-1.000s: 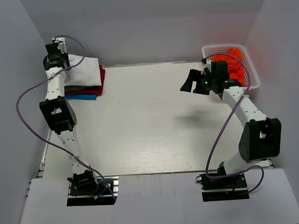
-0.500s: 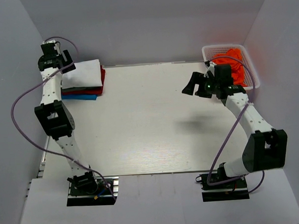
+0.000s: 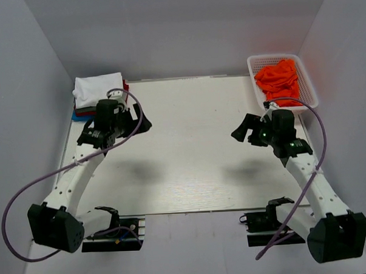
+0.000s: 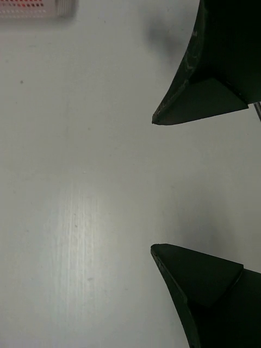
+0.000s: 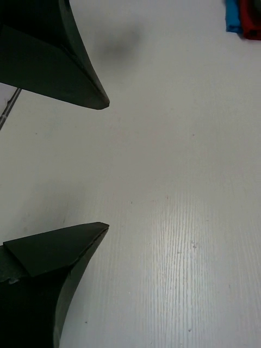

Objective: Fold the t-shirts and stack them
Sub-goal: Put the neatly folded tshirt into the corner of the board with the left arm

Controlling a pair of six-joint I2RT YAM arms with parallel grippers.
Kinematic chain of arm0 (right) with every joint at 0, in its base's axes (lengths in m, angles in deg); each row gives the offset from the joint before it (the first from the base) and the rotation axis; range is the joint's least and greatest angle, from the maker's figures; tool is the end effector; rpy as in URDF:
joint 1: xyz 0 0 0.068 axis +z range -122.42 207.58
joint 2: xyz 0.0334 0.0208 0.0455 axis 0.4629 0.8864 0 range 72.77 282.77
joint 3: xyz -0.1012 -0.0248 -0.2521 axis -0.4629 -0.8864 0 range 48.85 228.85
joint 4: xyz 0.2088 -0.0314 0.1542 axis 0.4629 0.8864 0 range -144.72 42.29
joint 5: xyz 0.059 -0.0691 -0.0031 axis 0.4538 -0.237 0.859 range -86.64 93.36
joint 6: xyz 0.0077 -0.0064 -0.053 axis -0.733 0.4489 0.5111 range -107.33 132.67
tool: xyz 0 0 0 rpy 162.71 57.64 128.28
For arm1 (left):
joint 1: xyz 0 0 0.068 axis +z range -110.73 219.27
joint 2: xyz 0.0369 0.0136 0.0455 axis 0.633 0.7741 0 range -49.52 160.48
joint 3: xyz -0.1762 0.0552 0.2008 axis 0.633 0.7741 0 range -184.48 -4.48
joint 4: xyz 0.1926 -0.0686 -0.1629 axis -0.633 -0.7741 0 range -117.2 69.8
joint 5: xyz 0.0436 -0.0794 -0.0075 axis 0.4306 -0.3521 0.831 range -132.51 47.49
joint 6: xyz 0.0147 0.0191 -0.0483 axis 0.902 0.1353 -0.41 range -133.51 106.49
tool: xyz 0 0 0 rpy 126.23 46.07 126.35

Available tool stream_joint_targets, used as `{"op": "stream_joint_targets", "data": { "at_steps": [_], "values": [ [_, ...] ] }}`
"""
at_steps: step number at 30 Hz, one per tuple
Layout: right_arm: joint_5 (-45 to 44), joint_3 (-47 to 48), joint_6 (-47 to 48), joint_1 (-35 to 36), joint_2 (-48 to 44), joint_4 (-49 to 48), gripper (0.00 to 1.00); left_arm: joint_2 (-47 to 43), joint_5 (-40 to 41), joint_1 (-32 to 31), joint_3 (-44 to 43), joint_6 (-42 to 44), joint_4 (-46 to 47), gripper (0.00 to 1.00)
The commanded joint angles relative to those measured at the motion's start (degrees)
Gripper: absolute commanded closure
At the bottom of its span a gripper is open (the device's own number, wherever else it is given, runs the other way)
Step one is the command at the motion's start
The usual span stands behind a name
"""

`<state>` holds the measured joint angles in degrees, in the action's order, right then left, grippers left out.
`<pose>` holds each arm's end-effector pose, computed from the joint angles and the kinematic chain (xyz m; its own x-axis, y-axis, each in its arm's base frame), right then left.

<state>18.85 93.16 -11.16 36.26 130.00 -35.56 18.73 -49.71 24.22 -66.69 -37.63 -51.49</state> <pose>0.2171 0.0427 0.2817 -0.6293 0.2977 -0.7179 -0.1256 0.8726 0.4720 0.2490 -0.0716 0.3262 -0.6790 -0.2372 -0.6947 0.0838 0.9151 -0.3943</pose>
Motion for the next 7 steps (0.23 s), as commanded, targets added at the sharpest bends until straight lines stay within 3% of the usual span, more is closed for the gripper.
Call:
{"op": "stream_joint_targets", "data": {
  "at_steps": [1,7],
  "values": [
    [-3.00,-1.42,-0.86,0.01,-5.97,-1.32,0.10,-5.49,4.47,-0.59,1.92,-2.69,-0.96,0.00],
    [-4.59,-2.57,-1.12,0.01,-10.73,-0.78,0.10,-6.02,6.84,-2.35,1.92,-3.30,-1.58,0.00]
  ]
}}
